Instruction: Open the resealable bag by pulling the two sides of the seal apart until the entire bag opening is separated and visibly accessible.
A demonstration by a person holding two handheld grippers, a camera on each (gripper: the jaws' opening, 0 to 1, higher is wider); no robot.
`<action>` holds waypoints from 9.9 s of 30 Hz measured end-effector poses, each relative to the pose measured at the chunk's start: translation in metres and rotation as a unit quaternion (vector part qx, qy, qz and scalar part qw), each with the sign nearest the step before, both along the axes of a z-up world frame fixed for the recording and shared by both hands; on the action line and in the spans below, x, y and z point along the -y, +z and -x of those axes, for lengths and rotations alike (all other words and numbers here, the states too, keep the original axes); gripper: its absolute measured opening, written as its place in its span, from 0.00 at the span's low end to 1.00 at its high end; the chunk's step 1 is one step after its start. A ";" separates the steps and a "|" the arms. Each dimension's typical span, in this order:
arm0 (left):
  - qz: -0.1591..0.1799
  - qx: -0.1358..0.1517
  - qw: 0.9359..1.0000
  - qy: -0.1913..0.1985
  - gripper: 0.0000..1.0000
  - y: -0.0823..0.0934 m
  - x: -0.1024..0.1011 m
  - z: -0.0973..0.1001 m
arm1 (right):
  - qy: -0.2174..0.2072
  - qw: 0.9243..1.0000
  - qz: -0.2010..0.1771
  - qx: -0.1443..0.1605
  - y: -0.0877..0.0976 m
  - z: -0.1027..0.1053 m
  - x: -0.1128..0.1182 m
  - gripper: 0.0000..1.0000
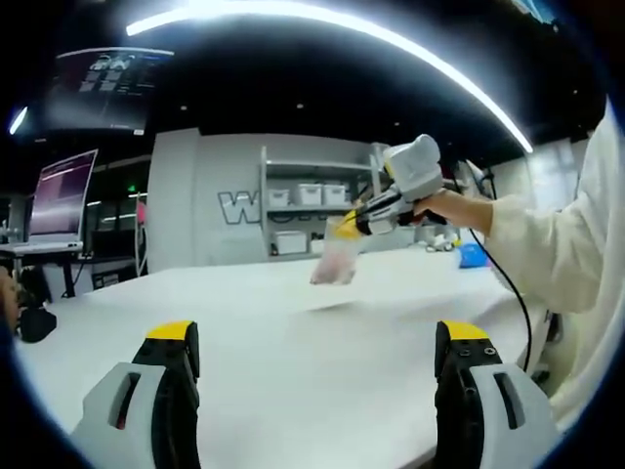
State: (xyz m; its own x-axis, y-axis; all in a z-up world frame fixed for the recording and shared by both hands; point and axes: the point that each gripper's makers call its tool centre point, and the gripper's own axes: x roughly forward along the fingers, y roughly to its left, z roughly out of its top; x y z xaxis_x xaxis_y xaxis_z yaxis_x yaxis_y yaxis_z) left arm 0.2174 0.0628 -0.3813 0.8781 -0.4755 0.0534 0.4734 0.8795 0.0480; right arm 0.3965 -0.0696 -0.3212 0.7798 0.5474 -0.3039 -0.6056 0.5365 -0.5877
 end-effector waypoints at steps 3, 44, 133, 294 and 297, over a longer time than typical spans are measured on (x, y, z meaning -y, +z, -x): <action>0.000 0.000 1.000 -0.001 0.99 0.001 0.001 0.000 | -0.002 1.000 -0.002 -0.001 0.001 -0.004 0.000 0.00; -0.007 -0.006 1.000 0.005 0.99 0.022 -0.006 -0.030 | -0.047 0.998 -0.024 -0.038 -0.012 -0.083 0.018 0.00; -0.018 -0.028 0.999 0.029 0.99 0.016 -0.030 -0.055 | -0.142 0.987 -0.026 -0.074 -0.051 -0.205 0.033 0.00; -0.020 -0.020 1.000 0.008 0.99 0.024 -0.015 -0.033 | -0.117 0.976 -0.183 -0.011 -0.023 -0.117 0.052 0.99; -0.020 -0.020 1.000 0.006 0.99 0.023 -0.014 -0.032 | -0.116 0.976 -0.183 -0.015 -0.026 -0.115 0.052 0.99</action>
State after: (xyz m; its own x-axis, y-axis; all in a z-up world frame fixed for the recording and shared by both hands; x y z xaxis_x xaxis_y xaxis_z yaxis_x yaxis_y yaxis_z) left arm 0.2496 0.0771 -0.3580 0.8851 -0.4654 -0.0005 0.4645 0.8832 0.0642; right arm 0.5119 -0.1221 -0.3475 0.8897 0.4327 -0.1459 -0.4563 0.8320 -0.3156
